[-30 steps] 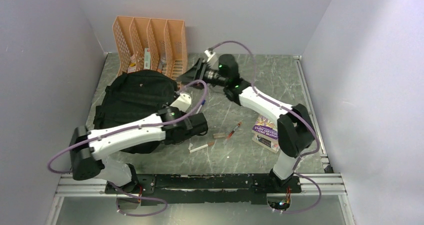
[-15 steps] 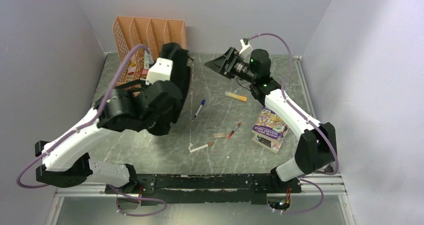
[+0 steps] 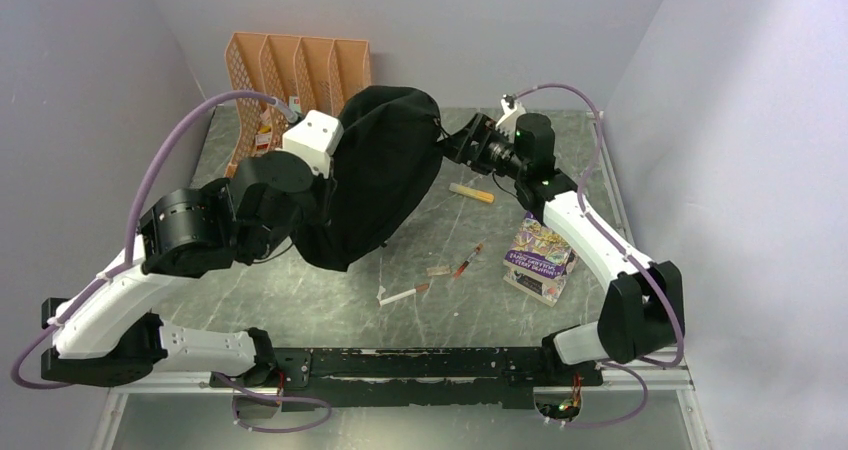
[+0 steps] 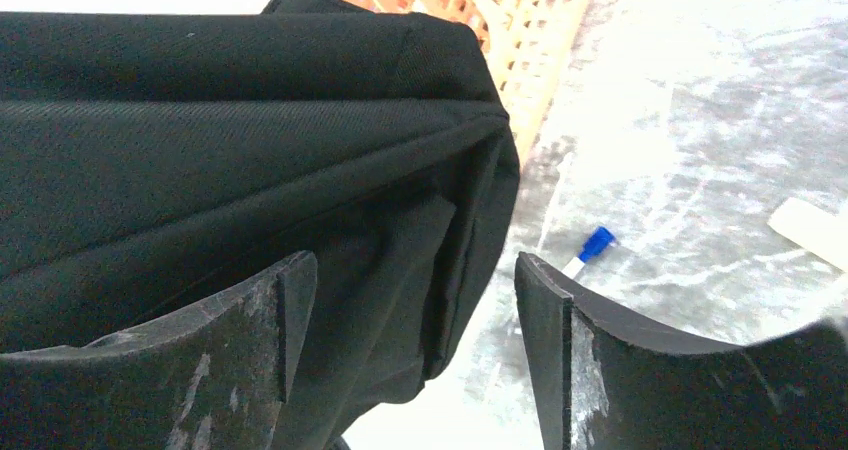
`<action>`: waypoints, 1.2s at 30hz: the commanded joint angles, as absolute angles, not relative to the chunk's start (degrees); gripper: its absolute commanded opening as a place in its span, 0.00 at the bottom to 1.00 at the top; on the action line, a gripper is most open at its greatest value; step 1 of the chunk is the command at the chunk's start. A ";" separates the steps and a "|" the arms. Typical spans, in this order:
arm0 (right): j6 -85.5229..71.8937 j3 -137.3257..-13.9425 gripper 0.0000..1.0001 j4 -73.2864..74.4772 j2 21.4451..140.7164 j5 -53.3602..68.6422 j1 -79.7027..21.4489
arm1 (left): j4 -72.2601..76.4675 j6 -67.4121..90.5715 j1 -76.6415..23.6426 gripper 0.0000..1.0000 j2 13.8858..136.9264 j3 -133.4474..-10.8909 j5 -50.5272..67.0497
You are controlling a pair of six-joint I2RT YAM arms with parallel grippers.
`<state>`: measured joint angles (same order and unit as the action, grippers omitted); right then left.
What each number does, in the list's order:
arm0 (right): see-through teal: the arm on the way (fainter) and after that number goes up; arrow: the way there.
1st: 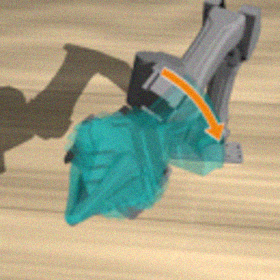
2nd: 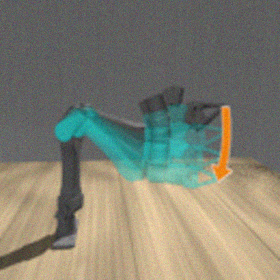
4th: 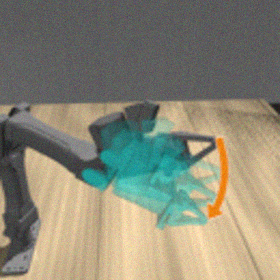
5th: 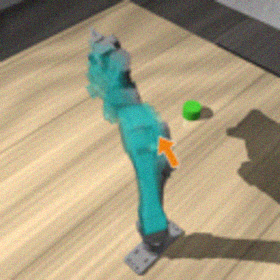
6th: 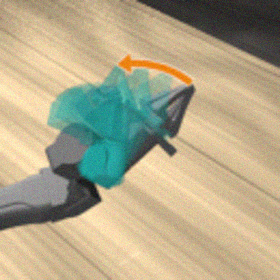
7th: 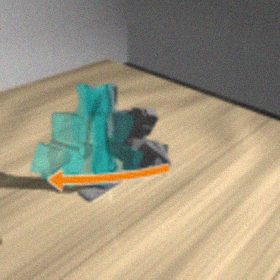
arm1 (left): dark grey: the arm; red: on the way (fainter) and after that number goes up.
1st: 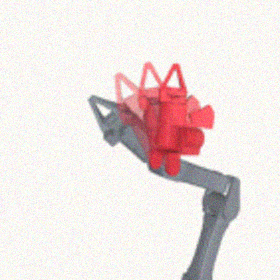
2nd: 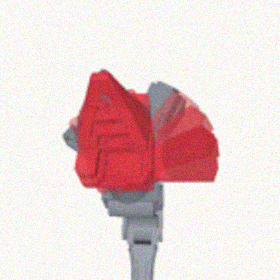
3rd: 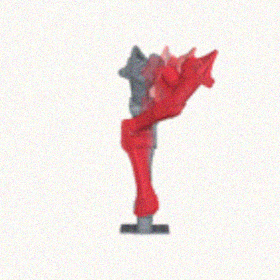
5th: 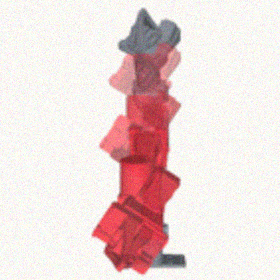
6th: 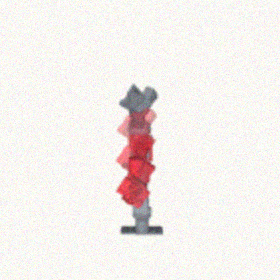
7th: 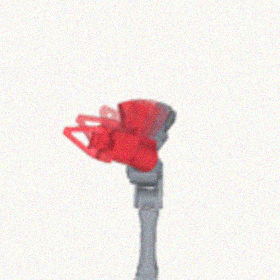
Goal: Pack the student bag
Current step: Pick up the student bag at the center of the board.
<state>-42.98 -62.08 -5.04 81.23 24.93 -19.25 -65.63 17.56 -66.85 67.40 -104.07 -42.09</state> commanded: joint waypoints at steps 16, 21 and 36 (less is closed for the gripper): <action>-32.75 -53.09 0.83 0.47 70.69 15.26 -18.37 | -47.59 13.46 -39.89 0.05 64.67 -87.73 -19.14; -31.58 -49.09 0.81 -14.77 69.07 25.71 -18.37 | -46.52 11.94 -36.43 0.05 62.30 -82.80 -11.47; -32.70 -61.67 0.61 -13.44 77.64 41.07 -18.37 | -44.47 9.30 -34.89 0.05 57.41 -79.51 -3.23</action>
